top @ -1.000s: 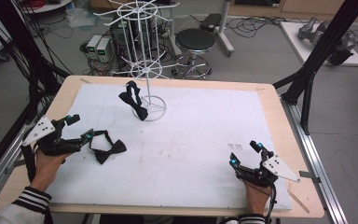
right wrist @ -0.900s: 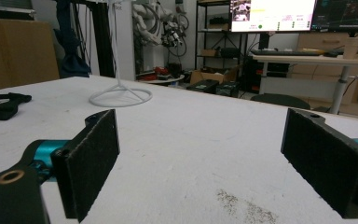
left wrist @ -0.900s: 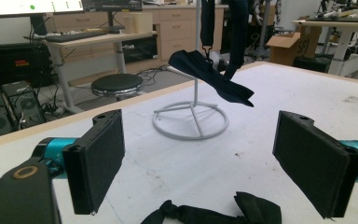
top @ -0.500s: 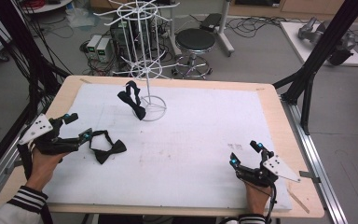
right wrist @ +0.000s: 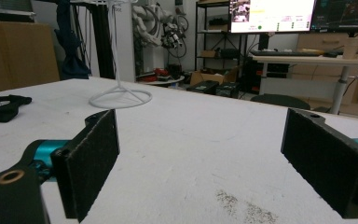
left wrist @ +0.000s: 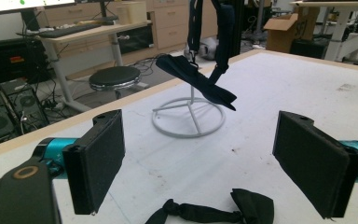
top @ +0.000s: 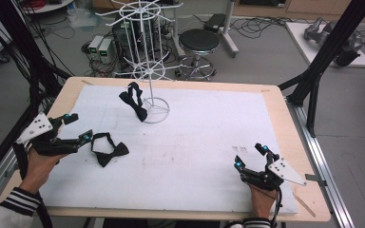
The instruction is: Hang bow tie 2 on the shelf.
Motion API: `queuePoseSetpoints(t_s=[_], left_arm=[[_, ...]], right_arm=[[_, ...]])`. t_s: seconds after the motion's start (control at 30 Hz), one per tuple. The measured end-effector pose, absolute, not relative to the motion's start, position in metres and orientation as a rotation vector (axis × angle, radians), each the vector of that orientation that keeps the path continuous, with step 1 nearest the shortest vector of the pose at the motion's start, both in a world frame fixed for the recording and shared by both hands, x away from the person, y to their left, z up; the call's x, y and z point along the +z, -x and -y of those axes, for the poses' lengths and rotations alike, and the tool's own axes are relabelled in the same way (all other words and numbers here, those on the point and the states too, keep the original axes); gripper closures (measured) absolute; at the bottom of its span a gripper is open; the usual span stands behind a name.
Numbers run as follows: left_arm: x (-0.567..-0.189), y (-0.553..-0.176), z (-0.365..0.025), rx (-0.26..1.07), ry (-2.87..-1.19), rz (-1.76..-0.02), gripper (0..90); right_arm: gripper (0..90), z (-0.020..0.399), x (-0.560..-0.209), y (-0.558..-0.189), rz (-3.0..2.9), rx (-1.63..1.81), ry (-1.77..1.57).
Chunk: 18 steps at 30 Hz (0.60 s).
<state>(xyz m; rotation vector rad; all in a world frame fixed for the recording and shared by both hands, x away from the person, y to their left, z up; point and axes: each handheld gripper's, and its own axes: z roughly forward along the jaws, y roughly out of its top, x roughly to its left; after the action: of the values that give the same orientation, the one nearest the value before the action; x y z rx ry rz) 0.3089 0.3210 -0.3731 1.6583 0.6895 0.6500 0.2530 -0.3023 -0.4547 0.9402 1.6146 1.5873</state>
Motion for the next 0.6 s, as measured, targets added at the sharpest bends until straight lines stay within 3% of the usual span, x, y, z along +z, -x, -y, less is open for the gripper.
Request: queuePoseSetpoints(t_s=[0.6], left_arm=[[-0.363, -0.318, -0.295, 0.467, -1.892, -0.656, 16.7]], right_arm=[[10.8, 0.303, -0.455, -0.253, -1.608, 1.596, -0.930]])
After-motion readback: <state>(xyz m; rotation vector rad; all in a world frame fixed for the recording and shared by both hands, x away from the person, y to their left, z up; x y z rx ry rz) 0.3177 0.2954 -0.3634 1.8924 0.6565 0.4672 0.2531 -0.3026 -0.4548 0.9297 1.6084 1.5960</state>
